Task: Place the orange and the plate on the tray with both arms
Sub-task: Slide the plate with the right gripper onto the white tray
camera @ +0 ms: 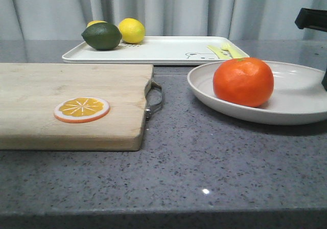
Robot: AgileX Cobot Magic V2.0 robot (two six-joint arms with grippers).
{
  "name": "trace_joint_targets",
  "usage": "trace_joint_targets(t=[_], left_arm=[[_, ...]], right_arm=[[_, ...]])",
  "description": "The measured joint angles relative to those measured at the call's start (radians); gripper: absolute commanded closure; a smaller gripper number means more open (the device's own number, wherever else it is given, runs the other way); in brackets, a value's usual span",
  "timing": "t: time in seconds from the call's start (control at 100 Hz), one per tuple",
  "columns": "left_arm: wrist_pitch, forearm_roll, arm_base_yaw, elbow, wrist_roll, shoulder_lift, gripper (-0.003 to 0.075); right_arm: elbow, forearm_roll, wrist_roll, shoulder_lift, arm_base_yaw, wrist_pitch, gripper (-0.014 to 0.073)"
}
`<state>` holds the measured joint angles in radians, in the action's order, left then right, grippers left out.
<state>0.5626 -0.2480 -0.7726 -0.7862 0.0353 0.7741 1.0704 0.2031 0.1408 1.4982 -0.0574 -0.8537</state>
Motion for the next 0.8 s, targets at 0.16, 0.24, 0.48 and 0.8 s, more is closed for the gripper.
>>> trace_joint_targets(t=[0.16, 0.24, 0.48, 0.8], left_arm=[[0.0, 0.0, 0.0, 0.0, 0.002, 0.0, 0.0739], [-0.004, 0.0, 0.0, 0.0, 0.002, 0.0, 0.0739], [-0.018, 0.0, 0.0, 0.0, 0.002, 0.0, 0.0739], [-0.018, 0.0, 0.0, 0.0, 0.002, 0.0, 0.0739]], right_arm=[[0.057, 0.056, -0.061, 0.0, 0.0, -0.02, 0.0654], [0.102, 0.088, -0.085, 0.007, 0.0, -0.022, 0.0654], [0.323, 0.179, -0.127, 0.133, 0.0, -0.065, 0.0654], [0.697, 0.193, -0.129, 0.401, -0.002, -0.152, 0.0654]])
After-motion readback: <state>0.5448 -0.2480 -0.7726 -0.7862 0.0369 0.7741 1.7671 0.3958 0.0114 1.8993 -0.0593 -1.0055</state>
